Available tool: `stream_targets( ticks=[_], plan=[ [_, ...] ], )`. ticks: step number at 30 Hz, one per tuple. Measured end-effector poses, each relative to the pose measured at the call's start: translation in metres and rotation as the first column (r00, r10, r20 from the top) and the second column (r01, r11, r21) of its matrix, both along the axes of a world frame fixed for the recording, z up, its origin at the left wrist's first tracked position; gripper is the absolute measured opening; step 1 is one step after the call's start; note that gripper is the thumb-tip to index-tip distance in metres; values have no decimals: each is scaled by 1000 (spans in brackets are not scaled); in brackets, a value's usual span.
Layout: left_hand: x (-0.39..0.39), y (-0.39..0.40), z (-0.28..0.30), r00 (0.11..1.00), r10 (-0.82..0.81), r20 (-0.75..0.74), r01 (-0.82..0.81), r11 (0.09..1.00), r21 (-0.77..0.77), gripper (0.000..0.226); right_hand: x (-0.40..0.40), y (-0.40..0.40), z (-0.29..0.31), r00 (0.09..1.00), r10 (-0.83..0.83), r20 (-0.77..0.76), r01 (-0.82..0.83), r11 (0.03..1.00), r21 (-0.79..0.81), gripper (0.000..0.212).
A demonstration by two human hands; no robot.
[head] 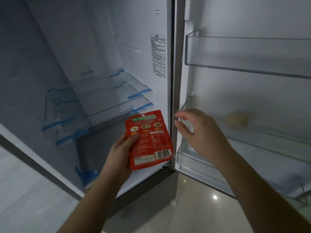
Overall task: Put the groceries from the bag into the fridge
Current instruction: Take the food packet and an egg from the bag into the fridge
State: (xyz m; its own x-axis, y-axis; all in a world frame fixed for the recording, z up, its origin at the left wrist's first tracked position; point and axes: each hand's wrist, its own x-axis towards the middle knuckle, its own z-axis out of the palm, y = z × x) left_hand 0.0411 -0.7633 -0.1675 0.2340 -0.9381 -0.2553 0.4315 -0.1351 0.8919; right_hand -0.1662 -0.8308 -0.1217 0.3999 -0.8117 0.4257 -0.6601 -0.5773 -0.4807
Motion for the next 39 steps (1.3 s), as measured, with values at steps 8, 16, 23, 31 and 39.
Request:
stream_targets(
  ticks=[8, 16, 23, 31, 39],
  plan=[
    [43, 23, -28, 990, 143, -2, -143, 986, 87, 32, 66, 9, -66, 981, 136, 138, -172, 938, 301, 54],
    [97, 33, -70, 983, 183, 21, -184, 966, 183, 32, 127, 14, -109, 960, 125, 250, -250, 782, 571, 41],
    [154, 32, -112, 996, 5, 90, -29, 964, 265, 30, 175, 12, -138, 960, 5, 282, -216, 654, 725, 33],
    [194, 33, -155, 965, 17, 261, -99, 947, 306, 26, 218, 2, -172, 949, -81, 303, -209, 556, 804, 28],
    [201, 17, -198, 845, 165, 509, -366, 872, 325, 60, 253, -26, -212, 966, -30, 257, -197, 559, 805, 26]
  ],
)
